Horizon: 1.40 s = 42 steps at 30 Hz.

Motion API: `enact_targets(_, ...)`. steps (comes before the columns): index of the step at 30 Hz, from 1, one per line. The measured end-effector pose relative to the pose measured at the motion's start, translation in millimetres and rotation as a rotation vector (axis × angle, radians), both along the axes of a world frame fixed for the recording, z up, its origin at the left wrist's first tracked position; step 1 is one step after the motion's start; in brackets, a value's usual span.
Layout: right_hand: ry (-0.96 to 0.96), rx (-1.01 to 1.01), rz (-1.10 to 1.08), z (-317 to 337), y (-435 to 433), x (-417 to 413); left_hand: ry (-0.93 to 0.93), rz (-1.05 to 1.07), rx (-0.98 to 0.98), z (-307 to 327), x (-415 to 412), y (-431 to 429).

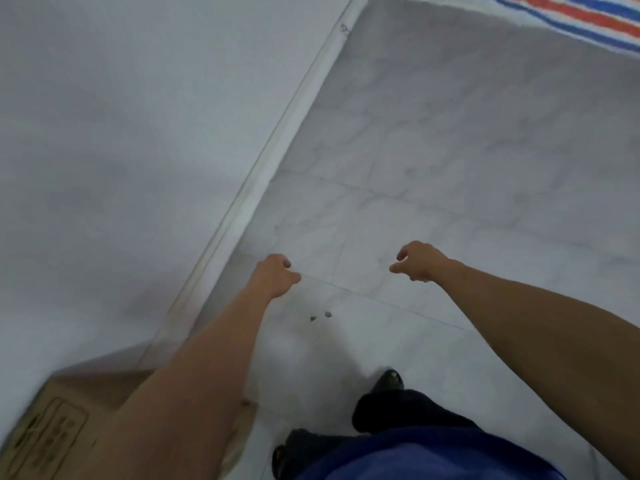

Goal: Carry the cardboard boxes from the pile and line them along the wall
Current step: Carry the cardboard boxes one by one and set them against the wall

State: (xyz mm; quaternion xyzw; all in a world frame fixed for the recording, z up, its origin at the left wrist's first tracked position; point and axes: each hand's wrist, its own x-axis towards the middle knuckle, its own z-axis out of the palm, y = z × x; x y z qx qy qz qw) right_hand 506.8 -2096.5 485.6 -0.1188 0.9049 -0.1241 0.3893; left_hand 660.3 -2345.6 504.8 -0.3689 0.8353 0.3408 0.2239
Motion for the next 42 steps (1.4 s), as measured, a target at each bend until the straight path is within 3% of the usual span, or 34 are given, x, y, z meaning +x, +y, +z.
enact_targets(5,0.116,0.014,-0.202,39.4,111.7,-111.5,0.073,-0.283,0.044,40.4,-153.6,95.9)
enact_targets(18,0.157,0.041,-0.732,61.6,325.6,-301.6,0.113,-0.811,0.056,76.0,-498.9,273.8)
enact_targets(22,0.186,0.035,-0.917,74.3,392.7,-336.6,0.120,-1.009,0.046,92.2,-593.0,364.3)
enact_targets(27,0.190,0.083,-1.064,67.0,478.7,-337.6,0.117,-1.212,0.067,90.0,-649.1,478.5)
enact_targets(32,0.019,0.151,-1.277,39.9,589.7,-326.2,0.042,-1.411,0.090,67.6,-683.0,615.5)
enact_targets(38,-0.049,0.116,-1.376,26.5,725.0,-357.0,-0.040,-1.498,0.062,55.2,-732.3,768.4)
enact_targets(42,-0.010,0.144,-1.385,52.6,827.7,-396.2,0.036,-1.486,0.119,70.0,-769.9,874.7)
